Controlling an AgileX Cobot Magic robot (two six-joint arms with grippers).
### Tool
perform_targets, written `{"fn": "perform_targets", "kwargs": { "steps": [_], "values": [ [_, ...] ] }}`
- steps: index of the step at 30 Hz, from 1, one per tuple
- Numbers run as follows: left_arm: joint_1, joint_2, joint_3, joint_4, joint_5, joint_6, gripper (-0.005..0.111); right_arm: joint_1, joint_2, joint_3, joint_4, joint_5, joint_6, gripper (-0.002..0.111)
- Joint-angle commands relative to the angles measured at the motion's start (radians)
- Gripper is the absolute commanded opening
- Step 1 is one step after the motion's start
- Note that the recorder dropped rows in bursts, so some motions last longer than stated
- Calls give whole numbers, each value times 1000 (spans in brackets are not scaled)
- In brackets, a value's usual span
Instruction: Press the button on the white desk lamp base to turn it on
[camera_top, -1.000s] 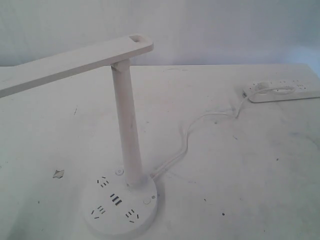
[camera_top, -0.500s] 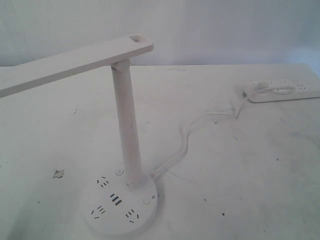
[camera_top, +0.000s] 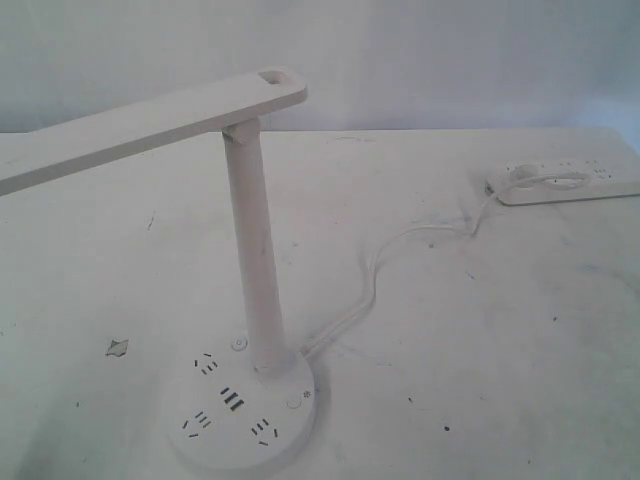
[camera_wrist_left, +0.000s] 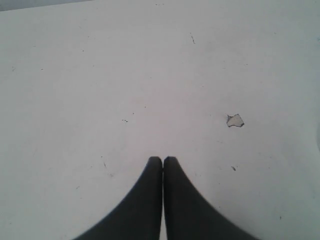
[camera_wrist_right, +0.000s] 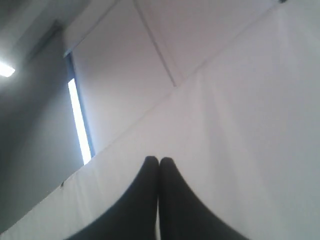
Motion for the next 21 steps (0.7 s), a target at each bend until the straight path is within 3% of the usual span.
{"fn": "perform_targets", "kwargs": {
  "steps": [1, 8, 11, 15, 18, 21],
  "values": [
    [-4, -4, 1, -6, 2, 2, 0, 0, 45, 2, 173, -12, -53, 0],
    [-4, -4, 1, -6, 2, 2, 0, 0, 346, -68, -32, -174, -61, 0],
    [-4, -4, 1, -6, 2, 2, 0, 0, 537, -130, -250, -290, -48, 0],
    [-4, -4, 1, -6, 2, 2, 0, 3, 804, -230, -619, -433, 127, 0],
    [-4, -4, 1, -6, 2, 2, 0, 52, 950, -280, -840, -433, 207, 0],
    [-4, -4, 1, -6, 2, 2, 0, 146, 1057, -276, -870, -433, 148, 0]
  ]
}}
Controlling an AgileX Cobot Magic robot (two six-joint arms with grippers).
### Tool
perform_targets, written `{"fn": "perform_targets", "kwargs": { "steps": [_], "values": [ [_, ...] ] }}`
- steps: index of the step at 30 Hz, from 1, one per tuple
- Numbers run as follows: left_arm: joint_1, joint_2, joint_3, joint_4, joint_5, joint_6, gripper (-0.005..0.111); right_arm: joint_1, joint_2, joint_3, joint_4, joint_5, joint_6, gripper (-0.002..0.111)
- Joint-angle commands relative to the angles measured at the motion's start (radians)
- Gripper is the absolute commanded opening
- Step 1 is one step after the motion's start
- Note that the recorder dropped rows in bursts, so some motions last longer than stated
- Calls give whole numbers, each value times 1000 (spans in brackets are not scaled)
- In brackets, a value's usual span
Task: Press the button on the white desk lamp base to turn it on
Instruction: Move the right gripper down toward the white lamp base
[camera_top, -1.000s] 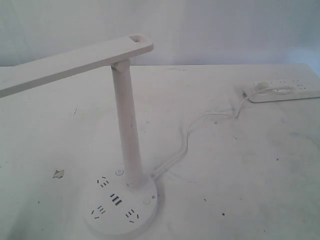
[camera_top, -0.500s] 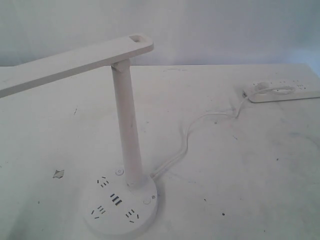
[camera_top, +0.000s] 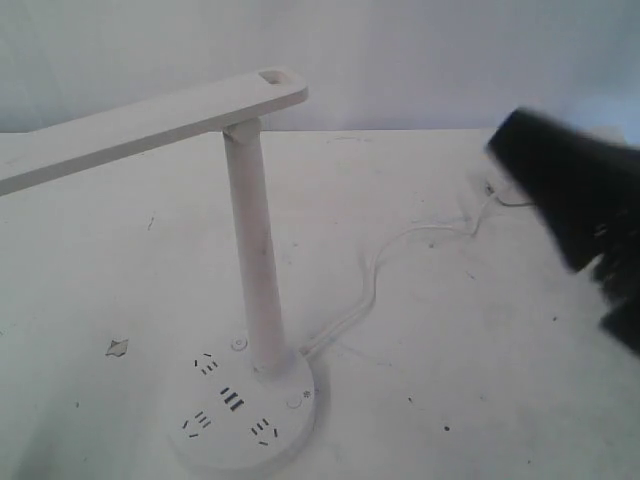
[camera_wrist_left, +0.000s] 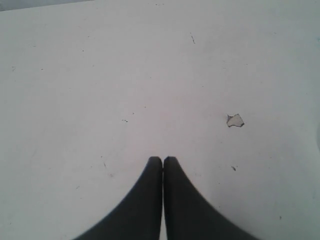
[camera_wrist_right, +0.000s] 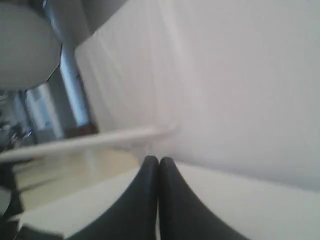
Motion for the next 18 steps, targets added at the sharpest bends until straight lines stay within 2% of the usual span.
{"fn": "perform_targets", "kwargs": {
  "steps": [1, 8, 12, 15, 18],
  "values": [
    [-4, -4, 1, -6, 2, 2, 0, 134, 161, -8, -133, -19, -47, 0],
    [-4, -4, 1, -6, 2, 2, 0, 400, 337, -8, -119, -19, -212, 0],
    [-4, -4, 1, -6, 2, 2, 0, 521, 433, -8, -84, 161, -252, 0],
    [-4, -4, 1, -6, 2, 2, 0, 589, 503, -8, 51, 325, -291, 0],
    [-4, -4, 1, -6, 2, 2, 0, 628, 582, -20, 220, 370, -369, 0]
  ]
}}
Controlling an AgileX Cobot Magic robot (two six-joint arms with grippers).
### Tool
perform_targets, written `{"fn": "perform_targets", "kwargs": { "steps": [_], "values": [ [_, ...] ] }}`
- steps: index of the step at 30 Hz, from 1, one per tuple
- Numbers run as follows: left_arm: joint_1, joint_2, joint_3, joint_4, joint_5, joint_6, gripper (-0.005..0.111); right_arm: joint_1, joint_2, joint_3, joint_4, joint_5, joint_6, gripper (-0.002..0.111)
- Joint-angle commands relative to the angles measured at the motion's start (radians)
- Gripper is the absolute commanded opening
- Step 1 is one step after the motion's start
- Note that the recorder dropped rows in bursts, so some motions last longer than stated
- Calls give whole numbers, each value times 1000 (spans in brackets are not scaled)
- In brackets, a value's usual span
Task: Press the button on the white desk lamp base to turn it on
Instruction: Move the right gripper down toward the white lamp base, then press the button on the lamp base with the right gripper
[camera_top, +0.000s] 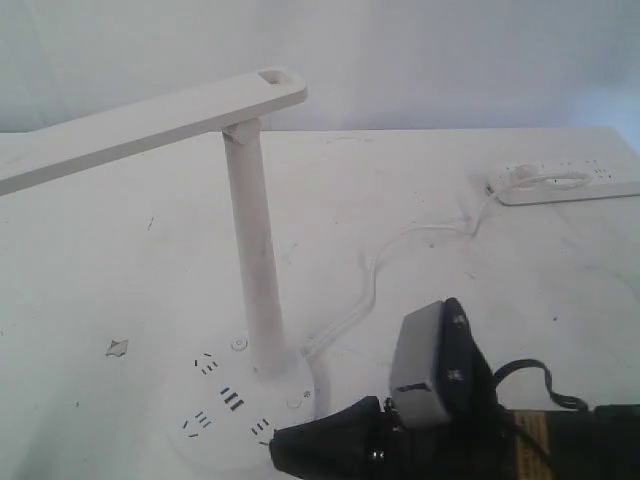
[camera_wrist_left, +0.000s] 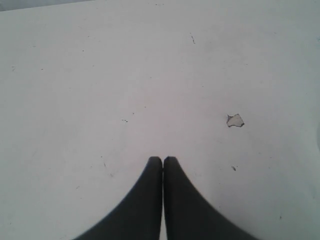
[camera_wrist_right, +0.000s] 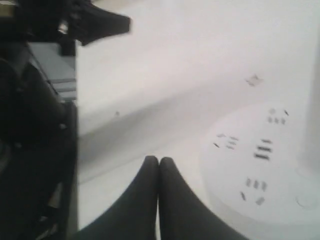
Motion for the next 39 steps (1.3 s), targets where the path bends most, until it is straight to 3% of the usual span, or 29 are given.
{"fn": "perform_targets", "kwargs": {
  "steps": [1, 17, 28, 34, 39],
  "values": [
    [-4, -4, 1, -6, 2, 2, 0, 57, 103, -26, 240, 86, -104, 0],
    [-4, -4, 1, -6, 2, 2, 0, 86, 373, -193, 585, 196, -101, 0],
    [-4, -4, 1, -6, 2, 2, 0, 90, 391, -231, 566, 225, -20, 0],
    [-4, -4, 1, -6, 2, 2, 0, 90, 391, -231, 416, 235, 61, 0],
    [-4, -4, 1, -6, 2, 2, 0, 90, 391, -231, 405, 220, 79, 0]
  ]
}}
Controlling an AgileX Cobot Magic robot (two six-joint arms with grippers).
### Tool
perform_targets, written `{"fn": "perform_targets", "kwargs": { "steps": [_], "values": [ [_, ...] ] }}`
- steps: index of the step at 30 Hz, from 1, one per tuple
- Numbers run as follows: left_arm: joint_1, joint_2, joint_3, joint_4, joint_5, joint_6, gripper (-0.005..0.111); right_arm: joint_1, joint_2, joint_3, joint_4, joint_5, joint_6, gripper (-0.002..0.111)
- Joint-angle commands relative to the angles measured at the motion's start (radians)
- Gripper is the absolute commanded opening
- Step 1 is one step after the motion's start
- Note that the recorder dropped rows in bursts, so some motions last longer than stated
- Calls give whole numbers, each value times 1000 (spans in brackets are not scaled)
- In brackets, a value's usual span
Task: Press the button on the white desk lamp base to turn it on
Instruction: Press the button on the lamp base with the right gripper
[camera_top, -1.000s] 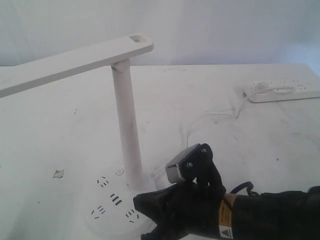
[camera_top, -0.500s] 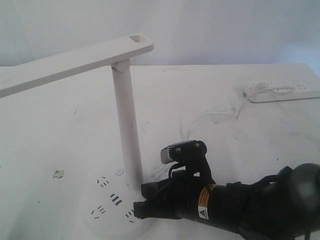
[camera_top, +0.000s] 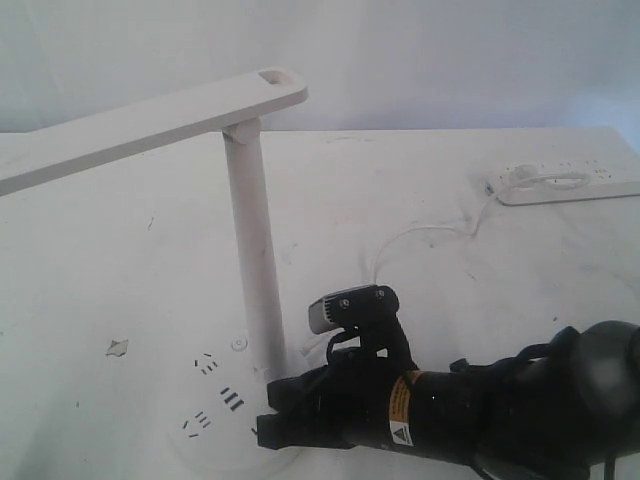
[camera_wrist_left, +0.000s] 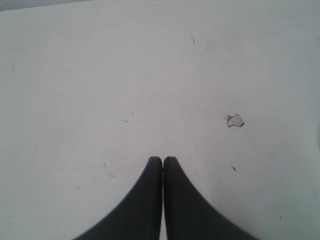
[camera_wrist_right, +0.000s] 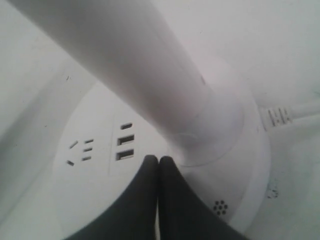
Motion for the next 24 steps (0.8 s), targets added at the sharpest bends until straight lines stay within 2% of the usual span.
{"fn": "perform_targets", "kwargs": {
  "steps": [1, 17, 24],
  "values": [
    [-4, -4, 1, -6, 2, 2, 0, 7, 1, 2, -29, 13, 18, 0],
    [-4, -4, 1, -6, 2, 2, 0, 7, 1, 14, 16, 4, -2, 0],
    [-4, -4, 1, -6, 2, 2, 0, 7, -39, 144, 198, -198, -113, 0]
  ]
}}
